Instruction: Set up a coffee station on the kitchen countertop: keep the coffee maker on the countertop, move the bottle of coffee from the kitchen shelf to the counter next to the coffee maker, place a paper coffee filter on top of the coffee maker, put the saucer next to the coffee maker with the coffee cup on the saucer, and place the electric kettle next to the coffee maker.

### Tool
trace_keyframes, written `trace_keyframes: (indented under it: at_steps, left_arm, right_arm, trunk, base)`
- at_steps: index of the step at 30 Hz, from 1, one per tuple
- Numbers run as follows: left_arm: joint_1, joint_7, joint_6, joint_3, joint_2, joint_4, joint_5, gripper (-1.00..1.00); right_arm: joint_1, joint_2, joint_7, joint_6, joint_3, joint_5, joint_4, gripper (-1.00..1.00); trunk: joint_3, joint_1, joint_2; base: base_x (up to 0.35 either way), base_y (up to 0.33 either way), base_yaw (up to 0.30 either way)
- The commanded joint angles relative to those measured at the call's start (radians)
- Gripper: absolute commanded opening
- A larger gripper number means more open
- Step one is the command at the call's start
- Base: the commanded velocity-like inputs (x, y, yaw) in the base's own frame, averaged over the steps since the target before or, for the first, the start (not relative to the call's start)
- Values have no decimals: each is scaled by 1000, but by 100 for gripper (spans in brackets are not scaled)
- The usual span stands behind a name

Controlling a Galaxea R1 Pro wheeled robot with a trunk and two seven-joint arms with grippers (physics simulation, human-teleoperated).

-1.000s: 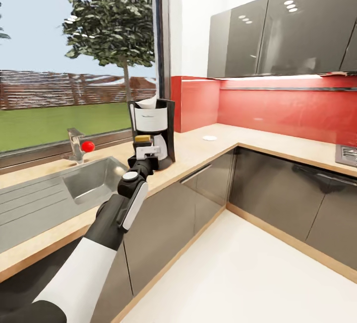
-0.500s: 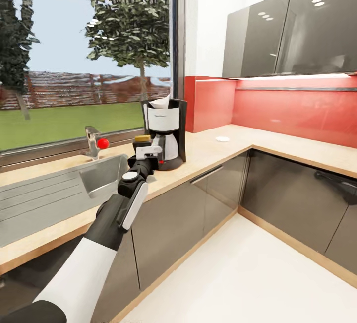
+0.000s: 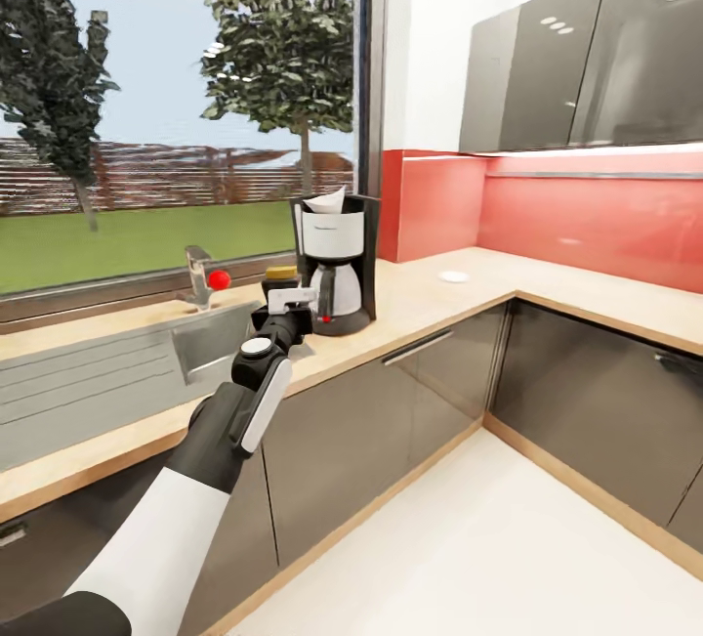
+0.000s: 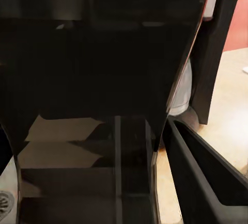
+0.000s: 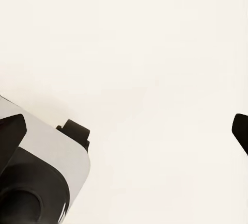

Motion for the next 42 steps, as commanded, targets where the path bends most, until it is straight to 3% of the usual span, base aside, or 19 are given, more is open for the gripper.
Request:
trace_keyframes:
  at_steps: [1,10,25,42]
  left_arm:
    - [-1,8,3,-2,0,-1,9,-100]
    - [-1,8,3,-1,0,-1,9,-100]
    - [-1,8,3,-2,1,-4,10,-100]
    - [-1,7,3,-1,1,-7,9,-100]
  right_arm:
    - [0,-1,0,-3,0,2,0,100]
    - [0,-1,1,-2,2,5,0,100]
    - [0,0,-1,-2,2,10,-1,100]
    - [0,0,-2,0,1,10,-1,100]
  trunk:
    - [-1,0,-1]
    - [-1,0,-1]
    - [-1,0,-1]
    - [-1,0,-1]
  base:
    - [168,-231,89]
    - [196,-208,33]
    - [14,-50,119]
    - [24,-59,232]
